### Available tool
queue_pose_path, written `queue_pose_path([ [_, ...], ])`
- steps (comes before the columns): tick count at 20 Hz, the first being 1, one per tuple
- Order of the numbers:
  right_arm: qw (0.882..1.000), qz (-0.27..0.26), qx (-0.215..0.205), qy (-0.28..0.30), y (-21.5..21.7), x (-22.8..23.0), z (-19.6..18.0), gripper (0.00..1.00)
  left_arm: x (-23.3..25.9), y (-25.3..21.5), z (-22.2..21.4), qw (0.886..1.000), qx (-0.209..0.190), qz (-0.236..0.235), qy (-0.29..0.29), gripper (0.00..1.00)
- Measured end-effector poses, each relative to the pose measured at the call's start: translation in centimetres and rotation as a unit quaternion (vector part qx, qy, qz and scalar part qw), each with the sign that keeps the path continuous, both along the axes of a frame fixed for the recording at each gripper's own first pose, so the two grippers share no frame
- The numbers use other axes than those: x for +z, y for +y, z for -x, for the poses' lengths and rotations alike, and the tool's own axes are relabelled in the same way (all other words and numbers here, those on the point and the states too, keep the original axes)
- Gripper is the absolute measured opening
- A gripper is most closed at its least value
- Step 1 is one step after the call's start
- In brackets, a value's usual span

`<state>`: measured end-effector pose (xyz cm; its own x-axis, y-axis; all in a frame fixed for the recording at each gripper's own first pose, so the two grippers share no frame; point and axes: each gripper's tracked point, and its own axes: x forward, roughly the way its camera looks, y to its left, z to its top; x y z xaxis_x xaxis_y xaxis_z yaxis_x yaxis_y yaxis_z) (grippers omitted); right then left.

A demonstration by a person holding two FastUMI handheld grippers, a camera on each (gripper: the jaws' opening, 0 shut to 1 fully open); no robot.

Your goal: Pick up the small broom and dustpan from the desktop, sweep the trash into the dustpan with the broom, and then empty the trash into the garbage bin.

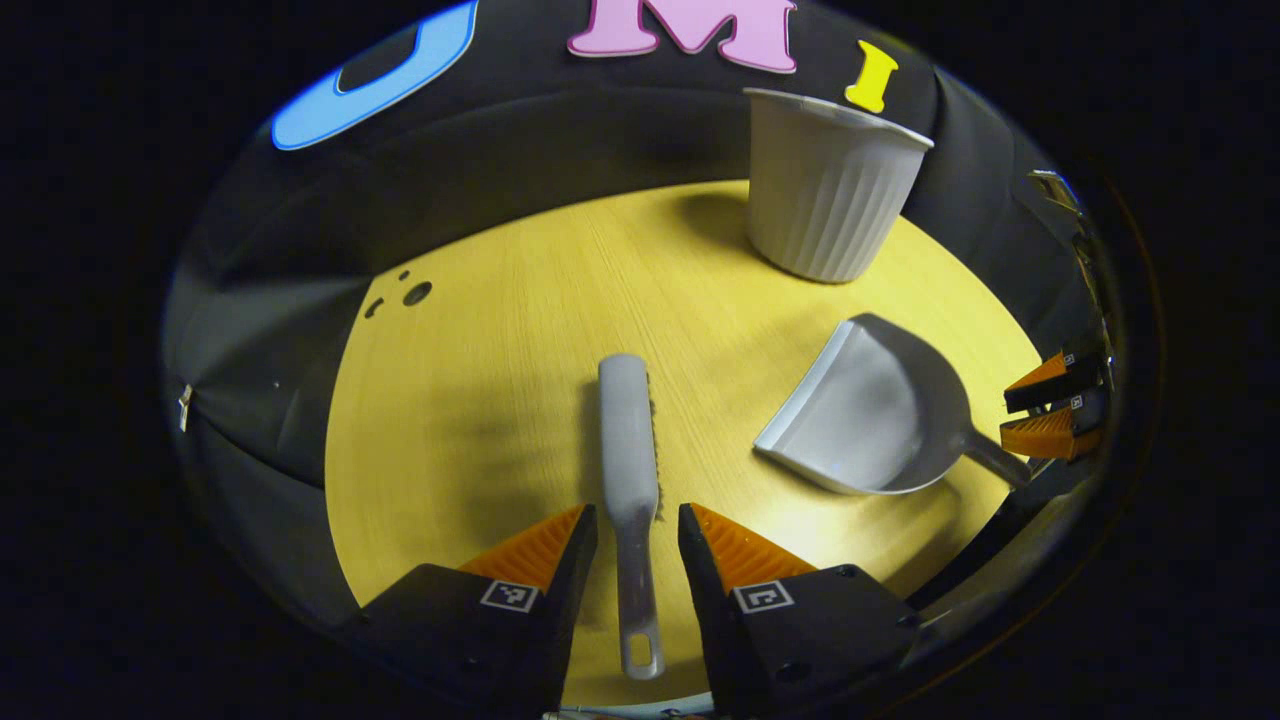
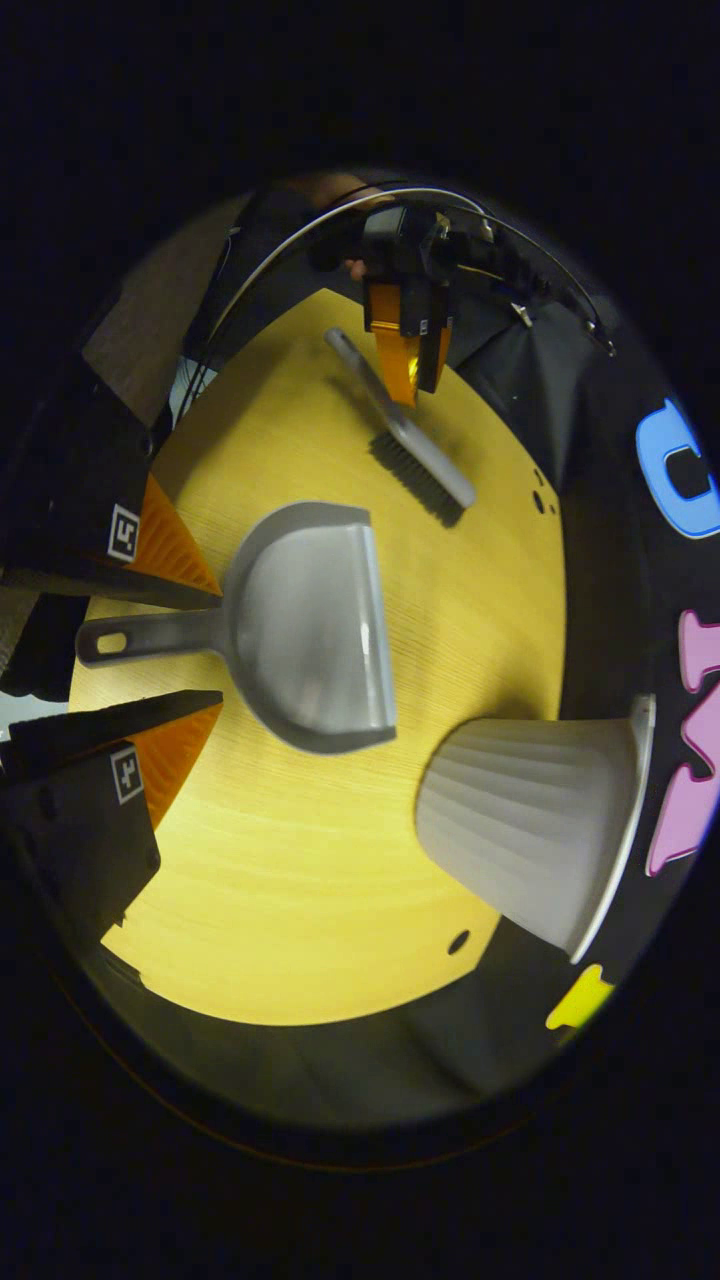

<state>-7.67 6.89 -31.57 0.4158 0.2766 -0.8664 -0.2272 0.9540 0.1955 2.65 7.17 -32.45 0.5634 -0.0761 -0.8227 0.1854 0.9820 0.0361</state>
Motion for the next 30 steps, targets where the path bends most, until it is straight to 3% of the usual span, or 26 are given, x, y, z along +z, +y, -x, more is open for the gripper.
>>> queue_pose_path([
  [6,0.989,-0.001,-0.038,-0.144,-1.6,7.8,-4.7,0.52,7.8,-1.5,-3.1,0.994,0.016,0.029,-0.107,0.56],
  [9,0.979,0.008,-0.053,-0.196,-2.4,10.6,-6.6,0.53,12.0,-3.0,-4.8,0.983,0.010,0.056,-0.176,0.56],
  [10,0.977,0.009,-0.056,-0.207,-2.7,11.4,-7.0,0.47,13.6,-3.4,-5.3,0.978,0.008,0.062,-0.199,0.56],
  [11,0.973,0.009,-0.062,-0.220,-2.9,12.4,-7.4,0.54,14.9,-3.7,-5.6,0.973,0.007,0.068,-0.220,0.56],
  [12,0.970,0.006,-0.068,-0.232,-3.1,13.3,-7.9,0.49,16.2,-4.2,-6.0,0.967,0.001,0.078,-0.241,0.59],
  [13,0.967,0.002,-0.076,-0.244,-3.1,14.2,-8.4,0.54,17.3,-4.8,-6.0,0.963,-0.009,0.089,-0.255,0.58],
  [15,0.961,-0.006,-0.085,-0.264,-3.0,15.7,-9.2,0.56,18.8,-5.3,-5.8,0.958,-0.015,0.090,-0.273,0.64],
  [16,0.957,-0.004,-0.088,-0.275,-3.2,16.3,-9.2,0.58,19.6,-5.4,-5.8,0.955,-0.017,0.086,-0.283,0.73],
  [18,0.950,-0.001,-0.088,-0.299,-3.5,18.1,-10.0,0.62,21.0,-6.0,-5.8,0.949,-0.020,0.083,-0.304,0.79],
  [19,0.947,0.001,-0.087,-0.309,-3.6,18.8,-10.3,0.64,21.5,-6.4,-5.6,0.946,-0.021,0.085,-0.312,0.81],
  [23,0.938,0.004,-0.091,-0.333,-3.4,20.7,-11.0,0.85,23.7,-6.4,-5.7,0.934,-0.015,0.092,-0.345,0.85],
  [30,0.932,0.001,-0.119,-0.341,-4.1,21.2,-12.7,0.96,25.0,-5.0,-7.5,0.926,-0.008,0.063,-0.372,0.91],
])
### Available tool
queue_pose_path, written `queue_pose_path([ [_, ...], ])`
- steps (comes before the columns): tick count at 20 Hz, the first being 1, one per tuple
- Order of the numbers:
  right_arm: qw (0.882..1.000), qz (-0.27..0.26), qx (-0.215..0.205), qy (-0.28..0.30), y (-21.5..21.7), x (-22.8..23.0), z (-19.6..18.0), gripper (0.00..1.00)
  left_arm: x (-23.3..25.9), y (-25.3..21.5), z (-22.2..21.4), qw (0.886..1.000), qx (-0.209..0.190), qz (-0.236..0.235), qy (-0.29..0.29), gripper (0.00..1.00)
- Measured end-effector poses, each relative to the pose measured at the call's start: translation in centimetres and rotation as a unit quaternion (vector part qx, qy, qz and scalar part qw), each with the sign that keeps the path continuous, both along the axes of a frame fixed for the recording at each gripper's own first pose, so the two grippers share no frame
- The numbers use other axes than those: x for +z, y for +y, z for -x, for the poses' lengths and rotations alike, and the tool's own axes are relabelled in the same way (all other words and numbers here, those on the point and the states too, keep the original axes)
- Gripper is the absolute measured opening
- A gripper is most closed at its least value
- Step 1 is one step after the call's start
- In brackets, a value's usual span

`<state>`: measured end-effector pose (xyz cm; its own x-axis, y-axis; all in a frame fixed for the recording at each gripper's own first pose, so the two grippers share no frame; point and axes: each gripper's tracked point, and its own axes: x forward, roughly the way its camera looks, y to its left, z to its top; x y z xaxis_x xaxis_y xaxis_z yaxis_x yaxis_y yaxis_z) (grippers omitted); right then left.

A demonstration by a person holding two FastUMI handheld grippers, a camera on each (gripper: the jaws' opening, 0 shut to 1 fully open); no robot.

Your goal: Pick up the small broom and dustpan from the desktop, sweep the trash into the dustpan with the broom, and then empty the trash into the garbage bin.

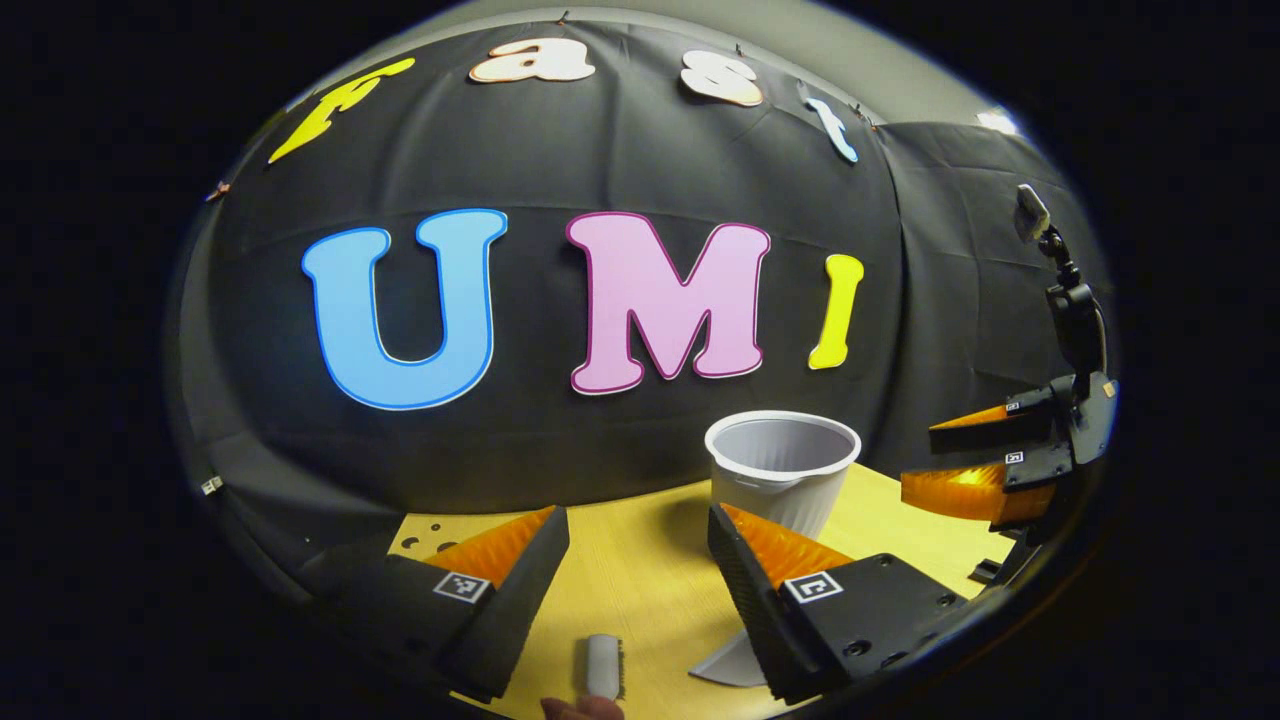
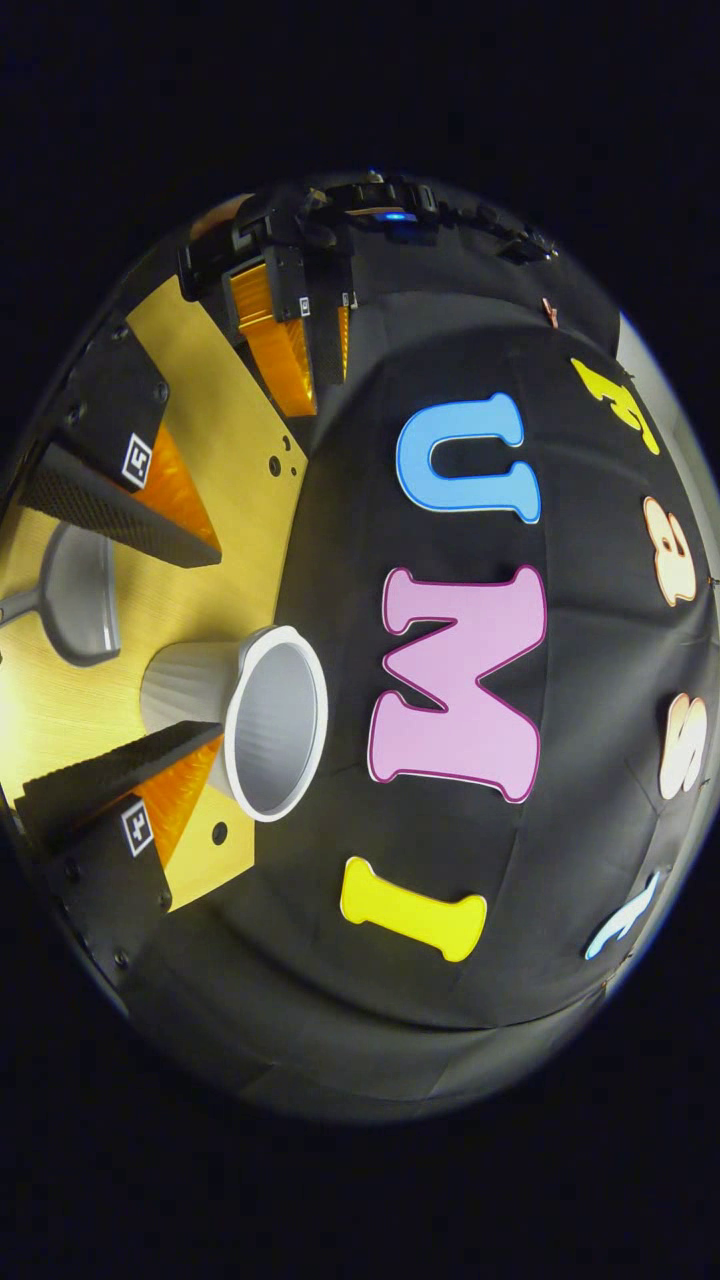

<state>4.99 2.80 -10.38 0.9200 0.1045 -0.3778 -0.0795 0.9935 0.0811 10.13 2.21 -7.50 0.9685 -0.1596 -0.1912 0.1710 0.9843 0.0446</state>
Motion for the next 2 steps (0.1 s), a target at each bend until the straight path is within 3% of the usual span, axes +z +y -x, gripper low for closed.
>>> queue_pose_path([
  [2,1.000,0.003,-0.008,-0.002,-0.41,0.11,-0.18,0.98,0.31,0.20,-0.28,1.000,-0.001,-0.007,-0.004,0.92],
])
